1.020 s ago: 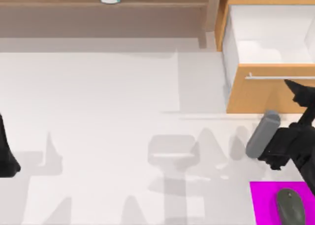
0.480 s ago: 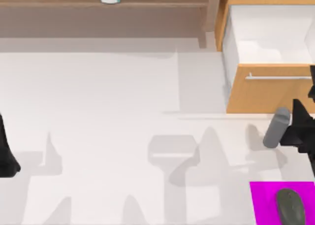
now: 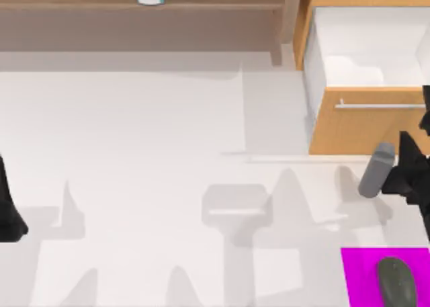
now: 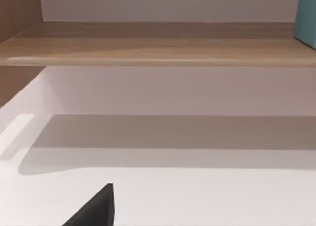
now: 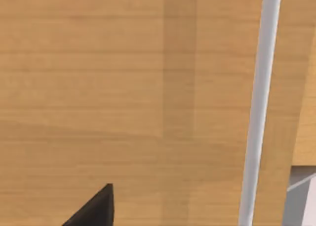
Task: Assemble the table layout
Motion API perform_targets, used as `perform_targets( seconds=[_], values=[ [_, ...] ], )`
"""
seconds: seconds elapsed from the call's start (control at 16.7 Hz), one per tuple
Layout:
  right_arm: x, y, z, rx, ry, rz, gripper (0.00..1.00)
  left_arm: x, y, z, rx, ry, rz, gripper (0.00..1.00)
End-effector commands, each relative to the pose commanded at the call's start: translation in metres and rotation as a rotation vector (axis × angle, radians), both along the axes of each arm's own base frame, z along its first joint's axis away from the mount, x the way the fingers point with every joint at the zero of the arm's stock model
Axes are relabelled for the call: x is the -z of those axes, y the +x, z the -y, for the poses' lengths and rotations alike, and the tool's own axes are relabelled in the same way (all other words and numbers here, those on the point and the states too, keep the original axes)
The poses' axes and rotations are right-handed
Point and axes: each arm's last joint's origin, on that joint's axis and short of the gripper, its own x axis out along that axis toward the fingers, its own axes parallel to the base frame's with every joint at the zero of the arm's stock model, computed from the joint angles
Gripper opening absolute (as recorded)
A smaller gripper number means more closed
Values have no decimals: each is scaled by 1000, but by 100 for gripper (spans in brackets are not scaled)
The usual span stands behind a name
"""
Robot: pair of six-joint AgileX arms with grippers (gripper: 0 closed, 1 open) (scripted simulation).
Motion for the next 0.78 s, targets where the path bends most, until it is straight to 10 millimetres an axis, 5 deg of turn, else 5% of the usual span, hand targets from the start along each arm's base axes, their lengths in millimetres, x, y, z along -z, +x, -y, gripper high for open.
perform_targets(
  seconds=[0.54, 0.78],
  values=[
    [0, 19, 1, 0, 0, 0, 100, 0, 0, 0, 0, 0, 0, 100],
    [0, 19, 1, 0, 0, 0, 70, 0, 0, 0, 0, 0, 0, 100]
  ],
)
